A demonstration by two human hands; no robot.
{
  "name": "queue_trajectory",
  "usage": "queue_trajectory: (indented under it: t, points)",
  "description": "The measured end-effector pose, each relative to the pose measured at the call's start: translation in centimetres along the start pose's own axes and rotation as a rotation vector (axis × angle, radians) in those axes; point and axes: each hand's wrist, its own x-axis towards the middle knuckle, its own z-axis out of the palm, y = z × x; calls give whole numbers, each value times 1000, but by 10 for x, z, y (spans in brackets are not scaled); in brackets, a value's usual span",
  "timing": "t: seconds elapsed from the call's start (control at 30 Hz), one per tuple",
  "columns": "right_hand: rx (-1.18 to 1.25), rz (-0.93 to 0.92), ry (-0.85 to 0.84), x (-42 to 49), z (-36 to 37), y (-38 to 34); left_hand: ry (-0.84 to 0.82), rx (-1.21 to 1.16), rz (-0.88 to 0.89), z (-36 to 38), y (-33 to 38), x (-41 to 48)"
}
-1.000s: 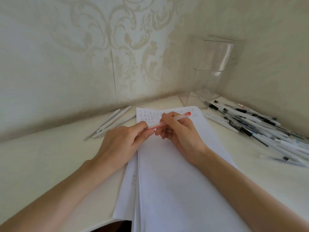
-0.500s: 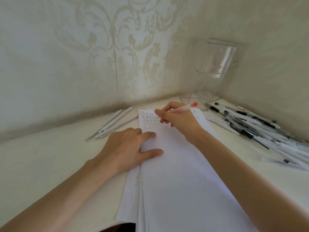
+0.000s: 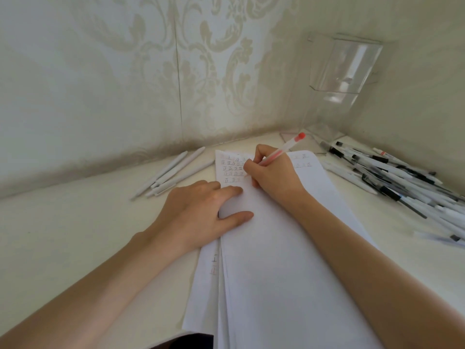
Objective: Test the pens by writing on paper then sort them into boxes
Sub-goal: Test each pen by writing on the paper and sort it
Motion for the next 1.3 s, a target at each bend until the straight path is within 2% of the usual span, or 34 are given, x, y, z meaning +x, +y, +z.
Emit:
queue_trajectory:
  t: [0.17, 0.63, 0.87, 1.03, 1.17, 1.3]
  points:
    - [-56, -20, 45, 4, 3, 3, -21, 2, -10, -2, 0, -1]
    - [-44, 1, 35, 1, 1, 2, -56, -8, -22, -9, 6, -1]
    - [-43, -2, 1, -2, 0, 0, 51, -357, -165, -8, 2, -2]
    - [-80, 28, 29, -1, 2, -2, 107, -416, -128, -6, 0, -1]
    - [65, 5, 49, -4, -2, -4, 146, -399, -105, -4, -2, -1]
    - [358, -29, -48, -9, -7, -17, 240, -479, -205, -6, -3, 0]
